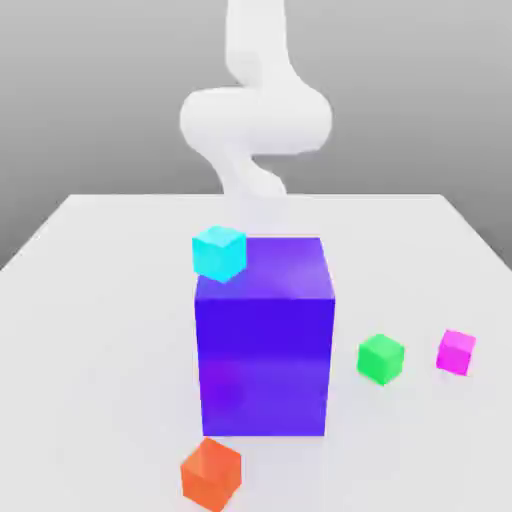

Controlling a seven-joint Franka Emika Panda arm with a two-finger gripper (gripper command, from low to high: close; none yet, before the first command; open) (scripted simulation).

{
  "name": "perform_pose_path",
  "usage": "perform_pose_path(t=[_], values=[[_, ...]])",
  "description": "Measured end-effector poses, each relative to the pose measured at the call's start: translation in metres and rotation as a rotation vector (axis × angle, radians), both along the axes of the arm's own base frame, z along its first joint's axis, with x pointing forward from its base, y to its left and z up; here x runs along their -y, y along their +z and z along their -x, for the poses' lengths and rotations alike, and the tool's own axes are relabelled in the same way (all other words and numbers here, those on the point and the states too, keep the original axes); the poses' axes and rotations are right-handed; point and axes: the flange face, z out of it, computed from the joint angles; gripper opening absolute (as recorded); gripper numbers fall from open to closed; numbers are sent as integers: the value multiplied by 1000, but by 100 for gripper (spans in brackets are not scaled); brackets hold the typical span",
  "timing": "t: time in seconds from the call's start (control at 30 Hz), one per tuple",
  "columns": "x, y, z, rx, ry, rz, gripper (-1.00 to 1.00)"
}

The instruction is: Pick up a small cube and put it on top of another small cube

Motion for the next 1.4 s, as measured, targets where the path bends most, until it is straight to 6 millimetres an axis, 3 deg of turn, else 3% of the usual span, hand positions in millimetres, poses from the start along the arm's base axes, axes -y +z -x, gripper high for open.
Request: perform_pose_path(t=[0.17,0.33,0.53,0.73,0.9,0.97,1.03,1.2,1.23,1.4], values=[[-64,-81,-35,-152,-22,-141,0],[-132,-164,-43,-311,-68,-227,0],[-209,-265,-17,-492,-154,-262,0],[-265,-362,39,-637,-271,-232,0],[-295,-436,107,-714,-365,-161,0],[-296,-463,131,-730,-418,-133,0],[-295,-486,141,-734,-454,-119,0],[-294,-536,145,-736,-465,-116,0],[-294,-544,145,-737,-465,-115,-100],[-294,-544,145,-737,-464,-118,-100]])
